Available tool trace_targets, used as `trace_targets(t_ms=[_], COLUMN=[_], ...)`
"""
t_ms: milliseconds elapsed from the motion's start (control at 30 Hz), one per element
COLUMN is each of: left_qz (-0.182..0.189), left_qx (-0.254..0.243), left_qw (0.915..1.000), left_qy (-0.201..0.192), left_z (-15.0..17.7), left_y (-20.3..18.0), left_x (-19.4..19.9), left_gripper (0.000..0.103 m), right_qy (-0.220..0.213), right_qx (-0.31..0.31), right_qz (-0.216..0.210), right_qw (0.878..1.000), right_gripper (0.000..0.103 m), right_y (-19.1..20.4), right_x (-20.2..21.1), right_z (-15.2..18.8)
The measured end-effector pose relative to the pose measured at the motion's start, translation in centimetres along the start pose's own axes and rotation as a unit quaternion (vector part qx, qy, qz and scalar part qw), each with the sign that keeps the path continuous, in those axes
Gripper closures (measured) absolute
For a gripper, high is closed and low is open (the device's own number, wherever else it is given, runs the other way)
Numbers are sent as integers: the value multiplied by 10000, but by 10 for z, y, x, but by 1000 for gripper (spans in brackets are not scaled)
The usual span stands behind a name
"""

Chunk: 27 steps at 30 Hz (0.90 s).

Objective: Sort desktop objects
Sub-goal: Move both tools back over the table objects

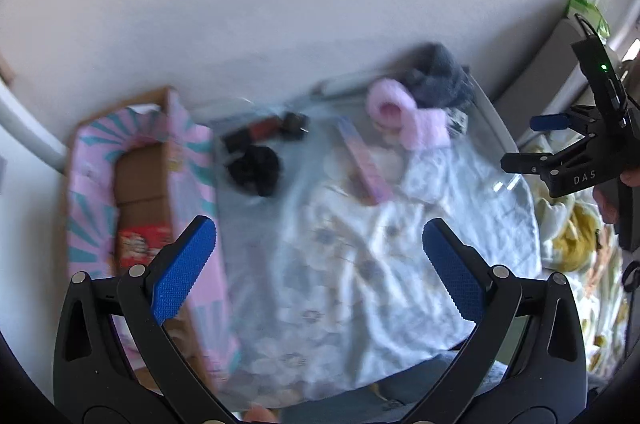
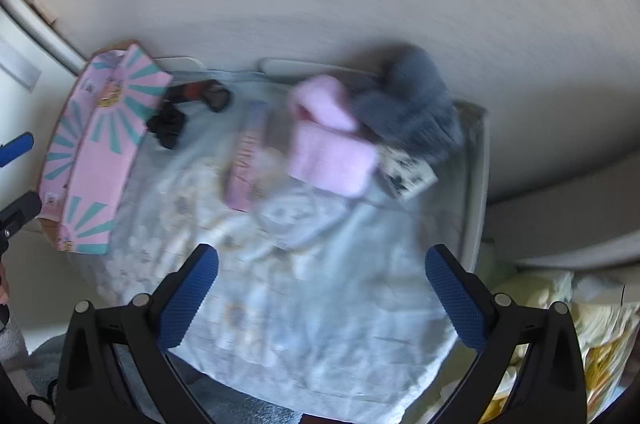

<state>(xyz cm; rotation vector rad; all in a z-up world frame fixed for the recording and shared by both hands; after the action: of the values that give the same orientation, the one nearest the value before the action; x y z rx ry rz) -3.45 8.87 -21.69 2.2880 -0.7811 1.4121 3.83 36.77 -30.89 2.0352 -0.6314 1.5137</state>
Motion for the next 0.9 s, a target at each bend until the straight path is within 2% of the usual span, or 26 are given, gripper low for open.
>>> trace_targets(t_ms=[100,167,300,367,533,600,767,900], left_qz=[63,84,354,301,-7,-95,-179,-203], left_qx=[23,76,217,313,460,485,639,767], left_qw=[9998,9997,9989,9987,9986,9984,9974,9964], left_qy=[185,237,235,262,244,273,276,286], left_z=[-3,-7,-19,-24,-36,-36,-31,-25], left_y=[-11,-17,-33,-35,-40,-40,-39,-36], left_x=[-21,-34,-67,-83,-130,-147,-176,-189], left_gripper=[0,0,0,0,2,12,15,15], right_qy=[-149,-239,-239,-119,-333,-500,-784,-1014], right_qx=[62,110,75,155,193,133,97,219], right_qz=[-114,18,358,307,121,11,-35,151], right_qw=[9998,9997,9990,9993,9992,9987,9969,9945], right_gripper=[0,0,0,0,0,0,0,0], right_y=[-7,-14,-38,-43,-53,-58,-67,-73], right_x=[2,2,-10,-20,-41,-47,-61,-68], right_z=[2,1,-7,-12,-40,-52,-74,-84])
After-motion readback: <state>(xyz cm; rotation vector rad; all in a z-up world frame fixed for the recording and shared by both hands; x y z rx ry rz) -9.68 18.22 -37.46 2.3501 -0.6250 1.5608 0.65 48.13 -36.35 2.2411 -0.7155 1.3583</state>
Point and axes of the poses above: each gripper's, at about its wrist camera, not at the fingertips, and x roughly against the way its jaws point, y to its left, z to its underside, the point moved 9 cm from there along -x, roughly the way its jaws point, and after that the axes turned 12 degrees about -x, right-handed, at the moved point
